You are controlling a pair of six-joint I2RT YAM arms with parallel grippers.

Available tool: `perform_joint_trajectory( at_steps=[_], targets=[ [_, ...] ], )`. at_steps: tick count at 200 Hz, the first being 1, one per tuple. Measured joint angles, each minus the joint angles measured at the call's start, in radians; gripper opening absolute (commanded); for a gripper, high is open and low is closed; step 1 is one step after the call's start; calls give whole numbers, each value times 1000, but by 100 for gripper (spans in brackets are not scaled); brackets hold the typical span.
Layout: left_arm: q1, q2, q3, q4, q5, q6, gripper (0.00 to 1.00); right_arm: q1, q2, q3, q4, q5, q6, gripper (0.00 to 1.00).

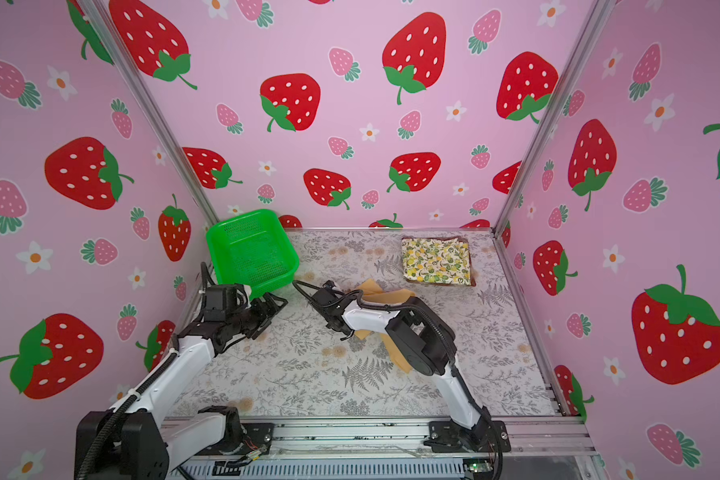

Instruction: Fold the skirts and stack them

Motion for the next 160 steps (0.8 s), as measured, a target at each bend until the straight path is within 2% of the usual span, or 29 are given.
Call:
perform_joint_trajectory(
  at_steps=[13,45,96,160],
  targets=[
    [2,0,0,-4,3,2,95,-6,0,0,3,1,-8,9],
    [5,0,0,-6,6,4,95,-15,-1,0,22,0,-13,0],
    [13,0,0,-13,10,12,94,-16,-55,25,10,-61,-29,0],
    [53,-21,0,-13,9,18,94,21,-157,325,-111,-252,-30,0]
  ],
)
